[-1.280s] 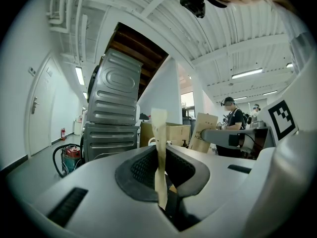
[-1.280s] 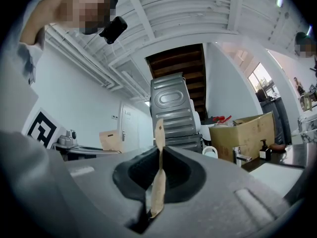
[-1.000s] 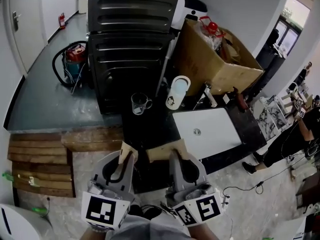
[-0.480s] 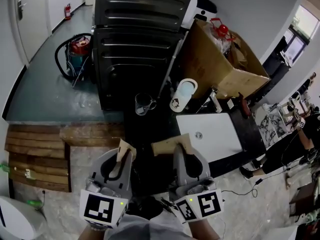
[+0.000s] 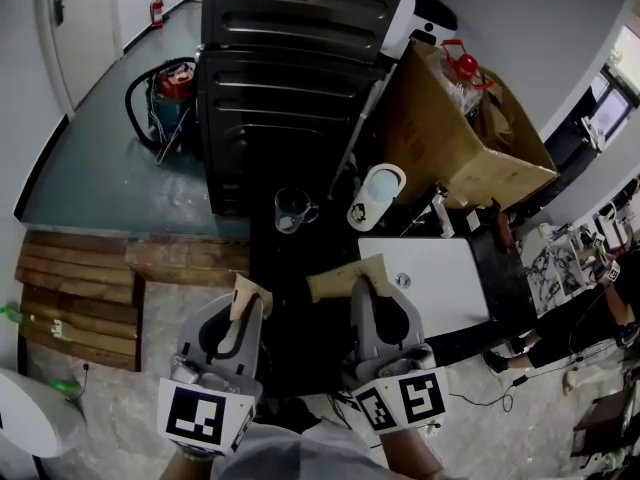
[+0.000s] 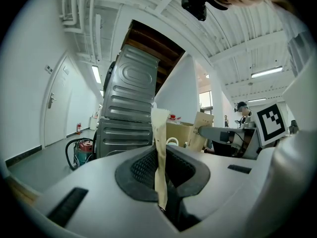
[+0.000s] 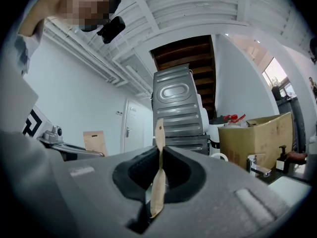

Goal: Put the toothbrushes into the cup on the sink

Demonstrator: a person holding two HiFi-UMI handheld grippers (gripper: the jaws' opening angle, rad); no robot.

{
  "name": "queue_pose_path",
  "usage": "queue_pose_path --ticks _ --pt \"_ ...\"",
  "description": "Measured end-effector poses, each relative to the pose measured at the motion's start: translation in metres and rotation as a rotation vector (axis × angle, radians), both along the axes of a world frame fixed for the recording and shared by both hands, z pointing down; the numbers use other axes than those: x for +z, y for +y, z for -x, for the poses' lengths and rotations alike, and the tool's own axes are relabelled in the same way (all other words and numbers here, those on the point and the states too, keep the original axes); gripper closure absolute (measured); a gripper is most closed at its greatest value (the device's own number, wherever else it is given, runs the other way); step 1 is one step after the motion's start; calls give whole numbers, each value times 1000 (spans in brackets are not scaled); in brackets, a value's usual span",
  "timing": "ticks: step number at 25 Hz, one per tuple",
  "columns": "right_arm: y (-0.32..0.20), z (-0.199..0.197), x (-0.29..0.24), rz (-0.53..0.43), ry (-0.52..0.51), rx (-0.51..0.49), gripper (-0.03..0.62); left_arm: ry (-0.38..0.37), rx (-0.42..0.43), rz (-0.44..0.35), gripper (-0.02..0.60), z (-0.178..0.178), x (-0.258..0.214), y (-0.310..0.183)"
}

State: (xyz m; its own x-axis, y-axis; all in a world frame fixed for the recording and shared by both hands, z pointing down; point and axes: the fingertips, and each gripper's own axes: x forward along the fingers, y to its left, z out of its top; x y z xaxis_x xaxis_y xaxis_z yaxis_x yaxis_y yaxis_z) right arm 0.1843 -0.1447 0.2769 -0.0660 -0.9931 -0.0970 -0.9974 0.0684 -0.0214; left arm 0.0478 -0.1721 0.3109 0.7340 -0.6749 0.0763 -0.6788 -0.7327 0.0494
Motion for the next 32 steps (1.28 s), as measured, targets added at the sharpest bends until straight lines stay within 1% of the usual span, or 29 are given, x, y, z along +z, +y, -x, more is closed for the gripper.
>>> queue_pose_path --ticks 3,9,15,26,32 --pt "-7 -5 1 0 -6 -22 583 -10 -33 -22 549 1 -1 -3" --pt "-25 -12 3 -4 -20 -65 585 -15 -101 -7 549 4 0 -6" --pt "-48 -20 6 -20 1 -90 583 -12 -159 -5 549 13 1 -7" --pt "-101 -33 3 -56 67 -112 585 -12 -210 5 549 18 5 -9" --pt "-129 -39 -1 -71 75 -114 585 -18 -239 -5 549 23 2 -5"
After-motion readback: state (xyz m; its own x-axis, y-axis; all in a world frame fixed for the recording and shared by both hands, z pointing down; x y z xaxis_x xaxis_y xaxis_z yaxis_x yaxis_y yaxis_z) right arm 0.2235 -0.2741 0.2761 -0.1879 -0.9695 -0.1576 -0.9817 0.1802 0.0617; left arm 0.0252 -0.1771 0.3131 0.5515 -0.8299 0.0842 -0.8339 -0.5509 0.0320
